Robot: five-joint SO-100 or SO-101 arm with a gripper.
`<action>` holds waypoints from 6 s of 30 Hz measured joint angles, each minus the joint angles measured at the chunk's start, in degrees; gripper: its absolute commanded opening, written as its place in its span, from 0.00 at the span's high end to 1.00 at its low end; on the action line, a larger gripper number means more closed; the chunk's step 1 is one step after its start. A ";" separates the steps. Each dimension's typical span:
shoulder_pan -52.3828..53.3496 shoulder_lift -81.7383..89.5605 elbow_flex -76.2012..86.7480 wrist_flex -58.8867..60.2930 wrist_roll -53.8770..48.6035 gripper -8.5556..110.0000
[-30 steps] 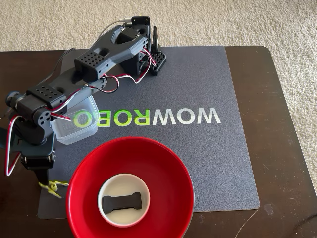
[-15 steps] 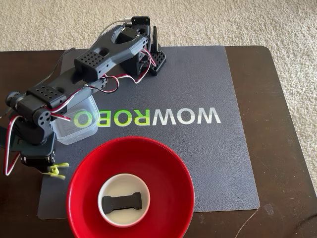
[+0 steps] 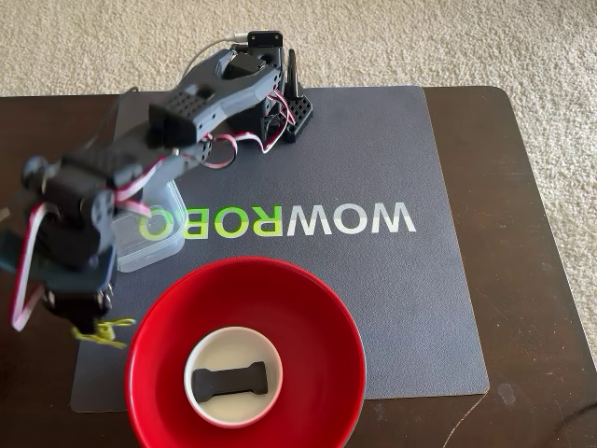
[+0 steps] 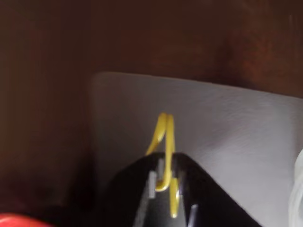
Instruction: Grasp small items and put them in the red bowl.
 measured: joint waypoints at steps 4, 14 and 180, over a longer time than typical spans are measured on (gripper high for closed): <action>-0.09 8.88 0.00 -1.23 0.00 0.93; -23.73 15.12 -0.88 0.62 -2.55 0.87; -25.40 162.42 185.10 -30.85 -24.96 0.89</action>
